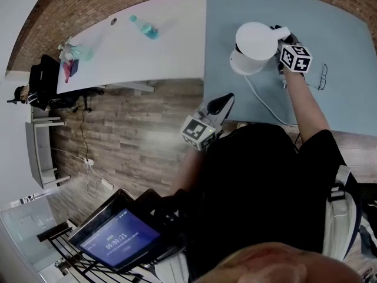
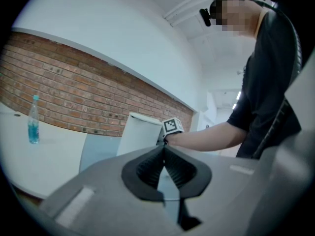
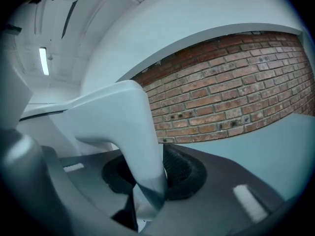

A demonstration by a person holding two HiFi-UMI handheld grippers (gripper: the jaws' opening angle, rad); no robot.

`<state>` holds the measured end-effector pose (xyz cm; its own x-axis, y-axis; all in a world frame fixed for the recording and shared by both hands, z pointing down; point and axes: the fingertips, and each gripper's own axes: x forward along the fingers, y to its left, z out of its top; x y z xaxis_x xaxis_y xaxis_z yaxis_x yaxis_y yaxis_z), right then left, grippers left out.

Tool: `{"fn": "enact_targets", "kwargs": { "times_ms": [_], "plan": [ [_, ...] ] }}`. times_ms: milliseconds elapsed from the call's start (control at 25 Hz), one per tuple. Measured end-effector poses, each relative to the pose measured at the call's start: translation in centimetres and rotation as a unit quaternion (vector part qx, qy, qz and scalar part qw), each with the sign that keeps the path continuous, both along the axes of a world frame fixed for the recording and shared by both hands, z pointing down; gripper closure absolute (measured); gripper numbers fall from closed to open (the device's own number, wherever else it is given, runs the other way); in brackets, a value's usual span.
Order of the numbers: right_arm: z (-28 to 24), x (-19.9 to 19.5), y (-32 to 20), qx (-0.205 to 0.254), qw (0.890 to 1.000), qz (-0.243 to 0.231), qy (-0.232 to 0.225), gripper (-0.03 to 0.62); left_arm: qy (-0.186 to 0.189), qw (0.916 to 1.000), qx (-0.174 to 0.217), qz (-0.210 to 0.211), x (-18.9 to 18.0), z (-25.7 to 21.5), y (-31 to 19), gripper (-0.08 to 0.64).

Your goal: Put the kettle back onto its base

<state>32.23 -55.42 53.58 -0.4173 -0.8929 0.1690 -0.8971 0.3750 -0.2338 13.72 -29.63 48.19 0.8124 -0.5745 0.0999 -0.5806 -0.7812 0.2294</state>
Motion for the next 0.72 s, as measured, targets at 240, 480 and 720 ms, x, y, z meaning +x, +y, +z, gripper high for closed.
{"fn": "enact_targets", "kwargs": {
  "times_ms": [240, 480, 720],
  "plan": [
    [1.4, -1.4, -0.1, -0.004, 1.0, -0.007, -0.004, 0.491, -0.001, 0.9999, -0.004, -0.011, -1.3, 0.8, 0.1, 0.557],
    [2.6, -2.2, 0.0, -0.009, 1.0, -0.009, -0.005, 0.489, -0.003, 0.9998, -0.006, -0.019, -2.4, 1.2, 0.3, 0.557],
    [3.5, -2.6, 0.3, -0.014, 1.0, -0.01, -0.003, 0.488, -0.004, 0.9998, -0.008, -0.018, -2.7, 1.3, 0.6, 0.557]
  ]
}}
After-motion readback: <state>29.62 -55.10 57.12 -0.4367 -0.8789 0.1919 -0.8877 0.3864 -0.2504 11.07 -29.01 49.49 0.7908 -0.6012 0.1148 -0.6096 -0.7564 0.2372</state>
